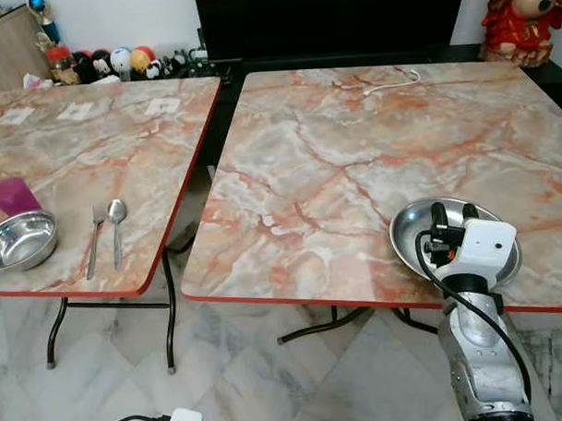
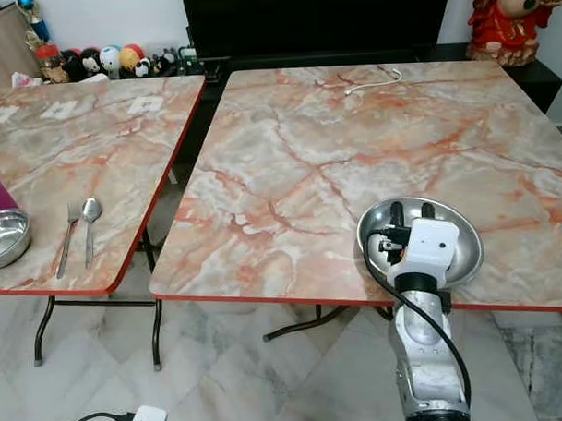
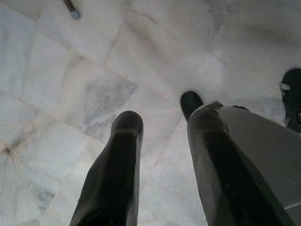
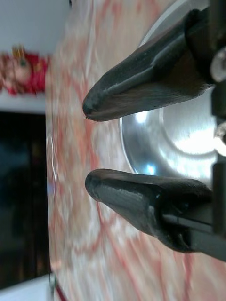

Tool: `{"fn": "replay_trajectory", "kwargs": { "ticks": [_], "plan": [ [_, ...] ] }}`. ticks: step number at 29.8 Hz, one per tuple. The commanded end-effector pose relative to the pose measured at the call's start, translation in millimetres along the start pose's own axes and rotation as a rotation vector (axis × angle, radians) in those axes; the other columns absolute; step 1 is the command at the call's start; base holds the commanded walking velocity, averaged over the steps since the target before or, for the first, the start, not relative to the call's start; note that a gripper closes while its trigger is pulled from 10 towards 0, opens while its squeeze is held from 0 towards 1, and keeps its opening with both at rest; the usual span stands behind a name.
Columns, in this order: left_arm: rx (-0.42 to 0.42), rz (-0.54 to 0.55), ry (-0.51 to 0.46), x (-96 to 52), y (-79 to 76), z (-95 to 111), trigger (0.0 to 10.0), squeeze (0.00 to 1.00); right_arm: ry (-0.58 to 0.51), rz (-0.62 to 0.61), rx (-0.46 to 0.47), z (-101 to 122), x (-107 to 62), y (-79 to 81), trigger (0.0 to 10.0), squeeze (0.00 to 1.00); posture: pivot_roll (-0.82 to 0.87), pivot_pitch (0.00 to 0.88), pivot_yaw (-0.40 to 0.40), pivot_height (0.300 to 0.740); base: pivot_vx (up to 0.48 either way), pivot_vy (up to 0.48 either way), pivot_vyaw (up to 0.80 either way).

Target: Setting the table

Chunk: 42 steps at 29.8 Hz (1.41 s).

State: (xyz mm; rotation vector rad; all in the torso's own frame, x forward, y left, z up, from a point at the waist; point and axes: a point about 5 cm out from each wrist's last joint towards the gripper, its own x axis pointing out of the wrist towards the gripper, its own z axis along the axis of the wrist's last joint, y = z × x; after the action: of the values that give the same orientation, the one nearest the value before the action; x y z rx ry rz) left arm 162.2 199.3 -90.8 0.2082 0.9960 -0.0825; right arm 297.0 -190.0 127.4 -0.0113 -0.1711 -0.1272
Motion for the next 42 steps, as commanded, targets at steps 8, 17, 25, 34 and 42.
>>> {"fn": "replay_trajectory", "kwargs": {
  "ticks": [8, 17, 25, 34, 42],
  "plan": [
    [-0.023, 0.013, 0.014, -1.3, 3.8, -5.4, 10.0, 0.0, 0.025, 0.119, 0.083, -1.3, -0.5, 17.7, 10.0, 0.0, -0.11, 0.02, 0.046, 0.74, 0.0, 0.235, 0.0],
    [-0.014, 0.011, 0.029, -2.3, 4.7, -9.7, 10.0, 0.0, 0.021, 0.118, 0.089, -1.1, -1.2, 18.8, 10.0, 0.0, -0.11, 0.0, 0.049, 0.74, 0.0, 0.48, 0.0],
    [-0.011, 0.02, 0.046, -4.1, 14.5, -13.8, 10.0, 0.0, 0.018, 0.115, 0.099, 0.6, 4.2, 26.0, 10.0, 0.0, -0.1, 0.0, 0.046, 0.74, 0.0, 0.48, 0.0],
    [-0.014, 0.022, 0.065, -5.4, 14.3, -19.6, 10.0, 0.0, 0.028, 0.113, 0.111, -1.9, 4.7, 33.6, 10.0, 0.0, -0.1, 0.0, 0.045, 0.74, 0.0, 0.48, 0.0],
    [-0.012, 0.012, 0.062, -4.5, 6.1, -19.4, 10.0, 0.0, 0.024, 0.117, 0.113, -0.2, 6.2, 36.1, 10.0, 0.0, -0.1, 0.0, 0.039, 0.74, 0.0, 0.48, 0.0]
  ]
}}
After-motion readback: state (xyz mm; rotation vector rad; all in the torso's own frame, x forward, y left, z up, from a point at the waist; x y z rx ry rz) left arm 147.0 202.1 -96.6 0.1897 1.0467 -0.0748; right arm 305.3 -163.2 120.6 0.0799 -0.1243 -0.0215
